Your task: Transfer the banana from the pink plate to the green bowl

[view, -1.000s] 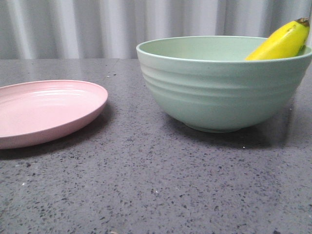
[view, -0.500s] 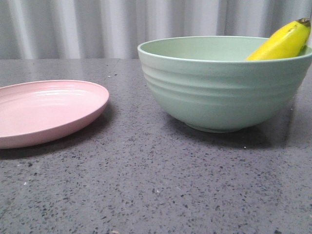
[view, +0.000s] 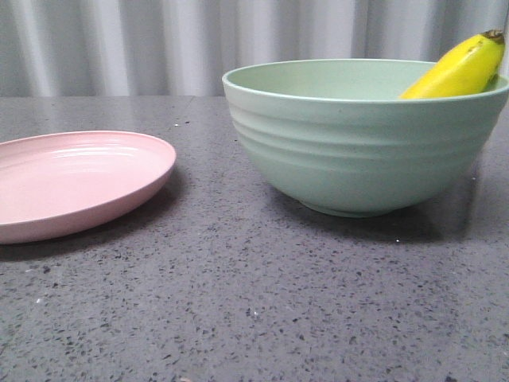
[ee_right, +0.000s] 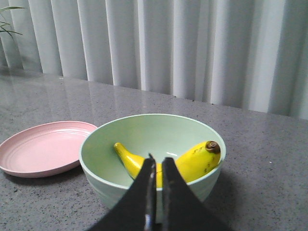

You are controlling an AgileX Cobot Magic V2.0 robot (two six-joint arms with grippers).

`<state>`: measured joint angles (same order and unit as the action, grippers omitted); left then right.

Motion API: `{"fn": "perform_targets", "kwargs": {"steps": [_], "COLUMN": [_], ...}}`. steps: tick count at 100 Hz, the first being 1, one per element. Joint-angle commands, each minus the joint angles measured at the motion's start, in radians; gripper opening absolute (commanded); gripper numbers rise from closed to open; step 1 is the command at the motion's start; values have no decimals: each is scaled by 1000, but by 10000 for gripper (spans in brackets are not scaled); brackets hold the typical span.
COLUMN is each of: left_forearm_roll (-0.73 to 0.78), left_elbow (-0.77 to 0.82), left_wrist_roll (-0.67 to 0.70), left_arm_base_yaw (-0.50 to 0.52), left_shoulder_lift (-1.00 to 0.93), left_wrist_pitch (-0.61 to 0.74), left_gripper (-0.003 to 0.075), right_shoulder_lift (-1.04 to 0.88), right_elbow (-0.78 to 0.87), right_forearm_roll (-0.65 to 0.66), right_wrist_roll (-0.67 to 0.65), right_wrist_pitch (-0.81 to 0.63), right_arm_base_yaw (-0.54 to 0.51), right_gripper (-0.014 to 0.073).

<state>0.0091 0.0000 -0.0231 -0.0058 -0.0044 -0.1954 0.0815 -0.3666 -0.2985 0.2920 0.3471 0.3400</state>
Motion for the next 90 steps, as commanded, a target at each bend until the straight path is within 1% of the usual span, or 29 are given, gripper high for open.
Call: {"fn": "perform_targets", "kwargs": {"steps": [1,5,90], "left_forearm_roll": [-9,-9,-9], "left_elbow": [10,10,11], "left_wrist_roll": [9,9,9], "left_arm_base_yaw": [13,13,13], "left_shoulder_lift": [-29,-29,-29], "left_wrist_pitch": [-22,-66,-64], "left_gripper": [-20,-20,-20], "right_shoulder_lift": [11,11,11], "right_elbow": [-25,-25,-25], "right_forearm_roll": [2,2,2], "right_wrist_roll": [11,11,11], "right_wrist_pitch": [-73,-73,-73], "right_arm_base_yaw": [-1,-1,-1], "right_gripper": [-64,-64,-64]}}
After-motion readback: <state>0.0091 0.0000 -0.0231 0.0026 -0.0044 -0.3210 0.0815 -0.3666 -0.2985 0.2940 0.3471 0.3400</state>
